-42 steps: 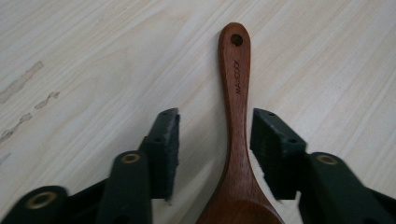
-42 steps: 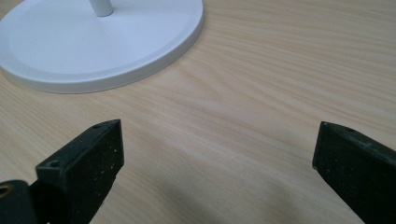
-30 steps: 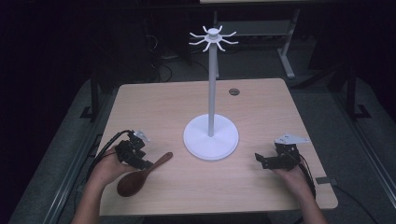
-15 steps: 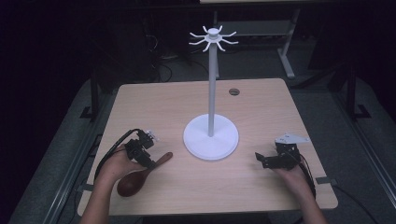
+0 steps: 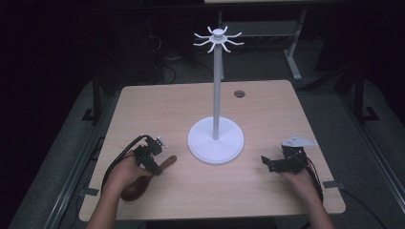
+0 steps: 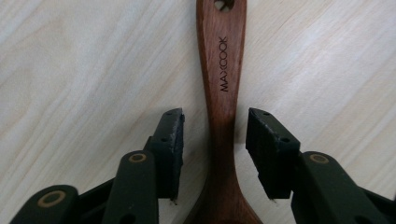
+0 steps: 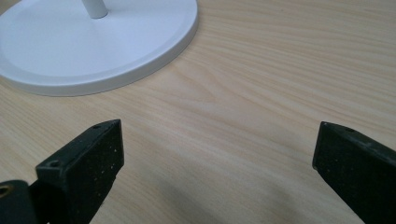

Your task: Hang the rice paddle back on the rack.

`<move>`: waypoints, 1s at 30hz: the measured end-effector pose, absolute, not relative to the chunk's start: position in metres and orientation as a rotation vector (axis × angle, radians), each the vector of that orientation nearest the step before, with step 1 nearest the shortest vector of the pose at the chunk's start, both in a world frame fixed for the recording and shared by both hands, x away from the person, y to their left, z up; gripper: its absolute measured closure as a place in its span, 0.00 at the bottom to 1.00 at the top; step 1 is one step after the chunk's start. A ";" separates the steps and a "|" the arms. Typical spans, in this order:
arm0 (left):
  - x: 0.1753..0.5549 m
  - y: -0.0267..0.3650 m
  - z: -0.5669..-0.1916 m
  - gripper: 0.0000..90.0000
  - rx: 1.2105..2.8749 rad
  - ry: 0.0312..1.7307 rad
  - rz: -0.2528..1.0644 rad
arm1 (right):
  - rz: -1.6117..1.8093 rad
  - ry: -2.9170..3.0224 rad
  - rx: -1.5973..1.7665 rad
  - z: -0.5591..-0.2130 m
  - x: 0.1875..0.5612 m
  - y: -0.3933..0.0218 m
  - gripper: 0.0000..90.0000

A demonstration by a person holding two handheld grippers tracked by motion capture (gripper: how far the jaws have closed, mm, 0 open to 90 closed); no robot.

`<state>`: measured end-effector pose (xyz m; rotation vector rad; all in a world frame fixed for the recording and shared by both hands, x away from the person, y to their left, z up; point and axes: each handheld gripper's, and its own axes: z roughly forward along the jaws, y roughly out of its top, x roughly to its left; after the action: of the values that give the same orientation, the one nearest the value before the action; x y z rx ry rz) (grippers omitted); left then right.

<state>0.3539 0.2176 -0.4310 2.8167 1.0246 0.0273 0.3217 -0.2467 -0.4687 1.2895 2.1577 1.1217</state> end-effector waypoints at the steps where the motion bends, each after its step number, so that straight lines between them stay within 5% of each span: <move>1: 0.354 0.217 -0.432 0.64 2.819 1.036 0.030 | 1.121 2.158 1.291 -0.469 0.322 -0.247 0.02; 11: 0.351 0.214 -0.432 0.83 2.819 1.047 0.087 | 1.130 2.152 1.290 -0.468 0.321 -0.247 0.02; 30: 0.345 0.220 -0.432 0.85 2.746 1.052 0.061 | 1.139 2.150 1.292 -0.467 0.321 -0.247 0.02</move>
<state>0.3450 0.2195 -0.4319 2.7464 1.0523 0.0606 0.3211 -0.2475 -0.4672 1.2917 2.1504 1.1390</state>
